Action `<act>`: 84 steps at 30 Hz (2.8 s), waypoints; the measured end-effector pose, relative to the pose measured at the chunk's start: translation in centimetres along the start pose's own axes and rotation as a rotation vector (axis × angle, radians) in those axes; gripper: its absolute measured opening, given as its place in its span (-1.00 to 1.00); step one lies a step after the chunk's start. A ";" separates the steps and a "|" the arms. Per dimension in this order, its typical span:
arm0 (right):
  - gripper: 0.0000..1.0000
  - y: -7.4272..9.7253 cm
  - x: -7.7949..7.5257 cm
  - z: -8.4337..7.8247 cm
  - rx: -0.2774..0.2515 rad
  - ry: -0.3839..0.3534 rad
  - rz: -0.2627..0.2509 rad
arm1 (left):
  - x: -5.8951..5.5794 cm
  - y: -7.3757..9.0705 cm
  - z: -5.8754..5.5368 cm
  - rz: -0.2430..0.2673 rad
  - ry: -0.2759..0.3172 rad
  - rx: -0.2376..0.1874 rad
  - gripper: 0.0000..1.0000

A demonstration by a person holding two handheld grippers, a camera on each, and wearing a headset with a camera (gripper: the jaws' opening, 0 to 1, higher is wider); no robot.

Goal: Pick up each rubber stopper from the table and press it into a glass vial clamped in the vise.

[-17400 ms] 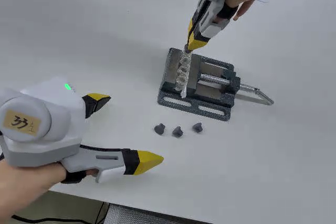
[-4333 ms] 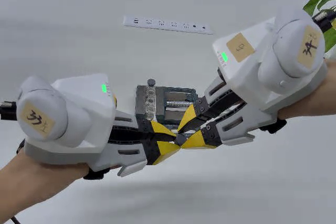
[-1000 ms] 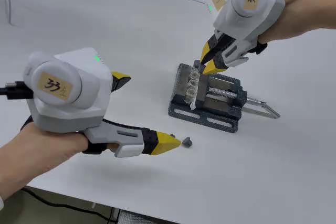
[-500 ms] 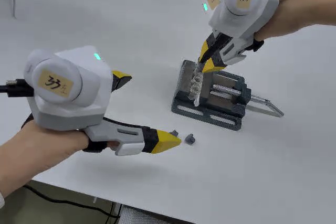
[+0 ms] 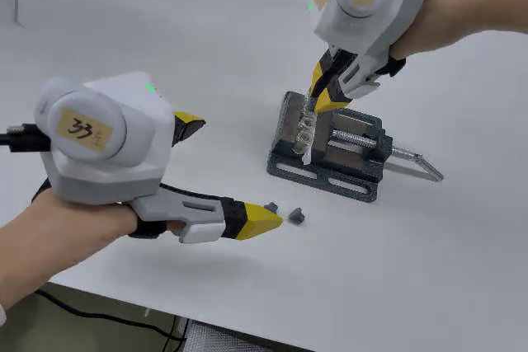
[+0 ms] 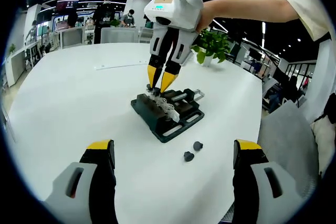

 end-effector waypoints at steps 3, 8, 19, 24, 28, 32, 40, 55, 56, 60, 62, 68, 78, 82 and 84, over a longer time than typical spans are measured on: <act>-0.90 0.2 0.5 -0.2 0.011 -0.028 0.001 | 0.0 -0.1 0.0 -0.002 0.000 -0.001 0.86; -0.90 0.4 0.6 -0.1 0.027 -0.124 0.011 | 0.0 -0.2 0.0 -0.008 0.003 -0.002 0.86; -0.91 0.2 0.4 0.5 0.088 -0.197 0.032 | -0.3 -0.3 -0.2 -0.014 0.008 -0.003 0.85; -0.91 0.2 0.5 0.5 0.098 -0.241 0.014 | -0.4 -0.5 -0.2 -0.019 0.010 -0.004 0.84; -0.90 0.5 0.9 0.5 0.097 -0.223 0.001 | -0.5 -0.6 -0.3 -0.024 0.012 -0.004 0.83; -0.88 0.5 0.7 0.4 0.092 -0.152 -0.002 | -0.6 -0.6 -0.3 -0.027 0.013 -0.004 0.83; -0.86 0.4 0.5 0.2 0.092 -0.105 0.011 | -0.6 -0.5 -0.4 -0.025 0.016 -0.001 0.82; -0.79 0.2 0.4 0.1 0.077 -0.074 0.019 | -0.5 -0.6 -0.5 -0.026 0.021 -0.003 0.81; -0.78 0.2 0.4 0.1 0.077 -0.074 0.019 | -0.5 -0.6 -0.6 -0.025 0.021 -0.002 0.81; -0.75 0.2 0.3 0.0 0.073 -0.074 0.015 | -0.5 -0.6 -0.6 -0.027 0.021 0.000 0.81; -0.74 0.3 0.3 0.1 0.068 -0.080 0.012 | -0.6 -0.7 -0.6 -0.028 0.021 -0.001 0.80; -0.69 0.9 0.4 0.1 0.045 -0.112 0.021 | -0.7 -0.7 -0.4 -0.030 0.020 -0.004 0.80; -0.77 1.7 0.4 0.0 -0.037 -0.175 0.056 | -0.3 -0.3 -0.6 -0.018 0.021 -0.004 0.80; -0.91 1.3 0.6 -0.2 -0.038 -0.195 0.055 | -0.3 -0.3 -0.7 -0.018 0.026 -0.004 0.80; -0.92 1.3 0.8 -0.2 -0.034 -0.200 0.054 | -0.4 -0.3 -0.8 -0.019 0.027 -0.002 0.80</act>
Point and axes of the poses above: the centre of the closed fingertips' face, and the gripper's own axes: y roughly backward along the fingers, x roughly to its left, z roughly out of its top, the point moved 1 cm from there along y, roughly backward along the fingers, and after that the axes turned 10 degrees about -z, right-handed, at the moved point
